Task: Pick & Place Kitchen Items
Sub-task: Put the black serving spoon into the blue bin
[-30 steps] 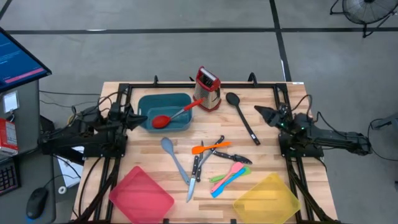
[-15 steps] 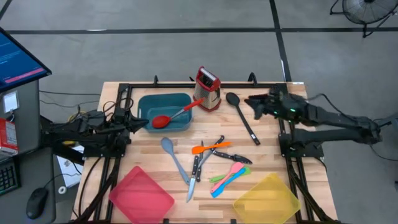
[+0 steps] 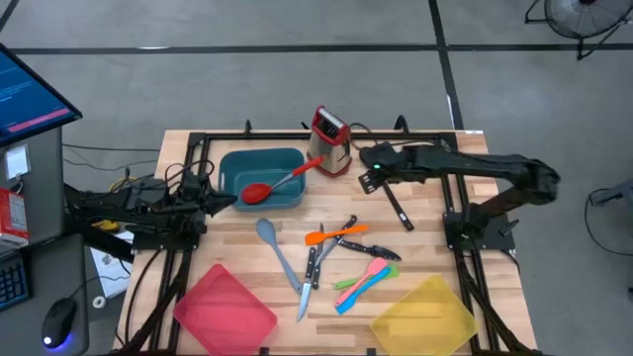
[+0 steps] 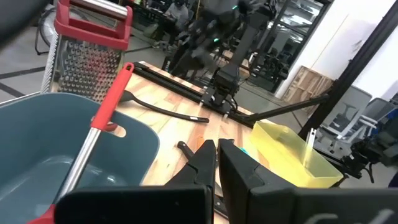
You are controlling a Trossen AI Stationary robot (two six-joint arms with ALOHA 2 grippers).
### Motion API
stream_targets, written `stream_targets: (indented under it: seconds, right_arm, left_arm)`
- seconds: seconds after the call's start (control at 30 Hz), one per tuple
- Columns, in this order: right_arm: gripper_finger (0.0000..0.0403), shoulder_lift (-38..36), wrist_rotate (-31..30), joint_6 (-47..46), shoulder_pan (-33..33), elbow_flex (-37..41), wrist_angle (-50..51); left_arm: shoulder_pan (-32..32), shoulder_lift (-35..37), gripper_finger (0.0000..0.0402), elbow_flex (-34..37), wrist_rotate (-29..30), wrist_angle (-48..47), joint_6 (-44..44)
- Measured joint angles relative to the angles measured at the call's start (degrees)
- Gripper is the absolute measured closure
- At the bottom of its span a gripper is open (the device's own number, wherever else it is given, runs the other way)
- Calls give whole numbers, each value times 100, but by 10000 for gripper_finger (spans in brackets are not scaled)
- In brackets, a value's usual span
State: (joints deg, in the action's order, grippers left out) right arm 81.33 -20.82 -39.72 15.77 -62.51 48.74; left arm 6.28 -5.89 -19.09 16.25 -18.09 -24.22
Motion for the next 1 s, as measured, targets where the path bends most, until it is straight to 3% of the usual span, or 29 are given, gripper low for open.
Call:
stream_targets:
  seconds: [0.2,0.37,0.63,0.8,1.0]
  right_arm:
    - [186,885,913,-323,387,-78,1080]
    - [164,1266,1069,-186,187,-65,1889]
    - [138,890,1664,-432,-243,787,1743]
    - [137,396,1924,-726,-301,1605,1068]
    - [137,264,1855,-837,-548,1874,460]
  left_arm:
    - [0,0,400,0,2,0,-1]
    - [-2,0,400,0,4,-2,25]
    - [-2,0,400,0,4,-17,43]
    - [-3,0,400,0,4,-24,43]
    - [-2,0,400,0,4,-33,40]
